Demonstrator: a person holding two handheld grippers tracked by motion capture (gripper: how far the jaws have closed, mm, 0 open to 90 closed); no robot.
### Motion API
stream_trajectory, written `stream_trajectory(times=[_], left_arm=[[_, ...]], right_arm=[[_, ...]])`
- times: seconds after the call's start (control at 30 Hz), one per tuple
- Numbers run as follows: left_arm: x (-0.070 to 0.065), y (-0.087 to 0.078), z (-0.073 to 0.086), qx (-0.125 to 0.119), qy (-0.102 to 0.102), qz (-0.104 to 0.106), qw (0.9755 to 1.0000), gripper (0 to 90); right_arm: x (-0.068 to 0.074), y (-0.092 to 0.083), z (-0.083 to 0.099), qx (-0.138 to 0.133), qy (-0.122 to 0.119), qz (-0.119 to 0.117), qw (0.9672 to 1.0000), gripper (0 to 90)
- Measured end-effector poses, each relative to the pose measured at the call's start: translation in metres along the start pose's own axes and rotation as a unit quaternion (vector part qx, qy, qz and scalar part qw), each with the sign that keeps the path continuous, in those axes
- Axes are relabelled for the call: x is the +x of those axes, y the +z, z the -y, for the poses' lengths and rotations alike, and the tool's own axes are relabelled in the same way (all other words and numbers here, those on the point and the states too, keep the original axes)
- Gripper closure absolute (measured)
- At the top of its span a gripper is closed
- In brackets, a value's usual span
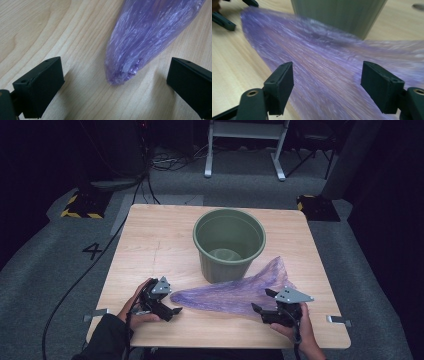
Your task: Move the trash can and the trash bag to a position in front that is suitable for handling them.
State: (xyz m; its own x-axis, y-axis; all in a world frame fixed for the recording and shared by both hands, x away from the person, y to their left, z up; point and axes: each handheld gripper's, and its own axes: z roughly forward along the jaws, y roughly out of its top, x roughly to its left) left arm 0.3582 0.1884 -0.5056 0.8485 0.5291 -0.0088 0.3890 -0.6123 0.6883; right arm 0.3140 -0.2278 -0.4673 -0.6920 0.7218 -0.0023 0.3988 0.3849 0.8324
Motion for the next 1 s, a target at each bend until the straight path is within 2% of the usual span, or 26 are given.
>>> stream_trajectory(times=[0.03,0.2,0.3,0.33,0.43,0.63,0.7,0.77,0.83,0.87,0.93,1.0], left_arm=[[-0.001,0.001,-0.001,0.000,0.001,0.001,1.0000,0.6],[-0.006,0.005,-0.006,0.001,0.007,0.006,1.0000,0.6],[-0.008,0.007,-0.008,0.003,0.010,0.007,0.9999,0.6],[-0.010,0.008,-0.009,0.001,0.009,0.008,0.9999,1.2],[-0.011,0.009,-0.010,-0.001,0.011,0.010,0.9999,1.9],[-0.011,0.010,-0.011,0.000,0.016,0.013,0.9998,1.9],[-0.011,0.009,-0.010,0.000,0.016,0.014,0.9998,1.9],[-0.011,0.009,-0.010,0.001,0.017,0.015,0.9998,1.9],[-0.011,0.008,-0.009,0.000,0.016,0.015,0.9998,1.9],[-0.011,0.008,-0.009,0.000,0.017,0.015,0.9997,1.9],[-0.011,0.008,-0.009,0.000,0.017,0.015,0.9997,1.8],[-0.011,0.008,-0.009,0.000,0.017,0.015,0.9997,1.8]], right_arm=[[0.003,0.011,0.003,0.008,-0.008,0.010,0.9999,25.7],[0.006,0.025,0.008,0.010,-0.016,0.015,0.9997,26.4],[0.008,0.033,0.010,0.022,-0.020,0.027,0.9992,26.9],[0.010,0.036,0.012,0.033,-0.031,0.037,0.9983,27.7],[0.008,0.039,0.014,0.034,-0.029,0.036,0.9983,27.5],[-0.006,0.044,0.013,0.043,-0.017,0.029,0.9985,27.3],[-0.012,0.044,0.013,0.038,-0.016,0.038,0.9984,28.4],[-0.020,0.044,0.013,0.049,-0.014,0.047,0.9976,29.4],[-0.026,0.044,0.014,0.054,-0.018,0.042,0.9975,33.8],[-0.031,0.044,0.014,0.056,-0.018,0.029,0.9979,33.9],[-0.037,0.044,0.014,0.057,-0.014,0.034,0.9977,34.4],[-0.045,0.044,0.013,0.058,-0.027,0.038,0.9972,34.2]])
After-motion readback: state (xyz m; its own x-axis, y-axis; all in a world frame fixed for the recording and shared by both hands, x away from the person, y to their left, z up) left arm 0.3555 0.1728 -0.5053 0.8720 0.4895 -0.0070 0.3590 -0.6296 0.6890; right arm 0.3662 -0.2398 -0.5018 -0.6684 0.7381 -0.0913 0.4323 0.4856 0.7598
